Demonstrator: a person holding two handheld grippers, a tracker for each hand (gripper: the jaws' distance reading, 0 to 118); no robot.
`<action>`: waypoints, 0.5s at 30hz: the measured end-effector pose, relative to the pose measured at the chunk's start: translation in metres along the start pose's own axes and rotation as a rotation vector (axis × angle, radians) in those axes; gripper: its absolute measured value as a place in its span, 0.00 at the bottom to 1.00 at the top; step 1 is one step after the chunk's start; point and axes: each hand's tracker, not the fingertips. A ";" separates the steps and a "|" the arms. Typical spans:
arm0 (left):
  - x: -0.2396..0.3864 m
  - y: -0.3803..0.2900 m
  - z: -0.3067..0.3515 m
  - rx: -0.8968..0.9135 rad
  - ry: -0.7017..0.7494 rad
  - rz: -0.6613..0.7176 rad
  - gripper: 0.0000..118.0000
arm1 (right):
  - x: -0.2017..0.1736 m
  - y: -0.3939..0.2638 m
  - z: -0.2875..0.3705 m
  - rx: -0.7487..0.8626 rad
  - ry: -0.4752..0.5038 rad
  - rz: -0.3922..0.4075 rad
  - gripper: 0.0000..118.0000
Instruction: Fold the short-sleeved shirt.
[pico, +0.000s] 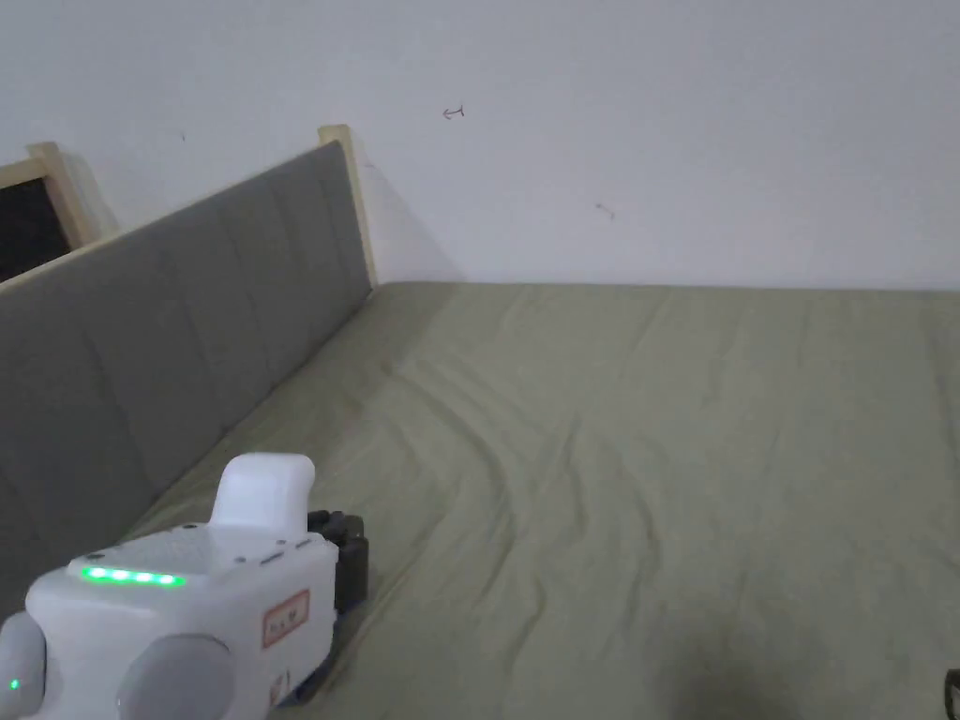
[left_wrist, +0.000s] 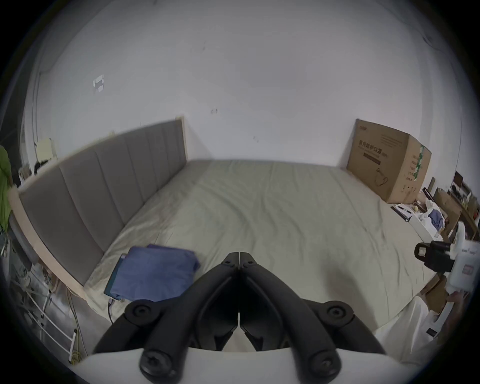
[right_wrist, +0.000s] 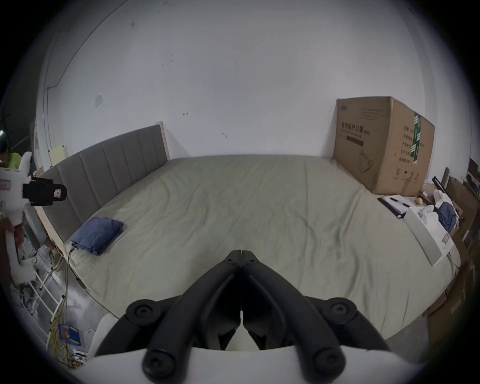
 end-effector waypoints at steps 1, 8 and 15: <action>0.020 -0.004 0.012 0.029 0.010 -0.011 0.00 | 0.004 0.002 0.006 0.021 -0.003 0.002 0.00; 0.127 -0.024 0.056 0.240 0.000 -0.035 0.00 | 0.026 0.021 0.043 0.145 -0.026 -0.007 0.00; 0.187 -0.028 0.079 0.341 0.027 -0.050 0.00 | 0.044 0.030 0.074 0.230 -0.045 -0.018 0.00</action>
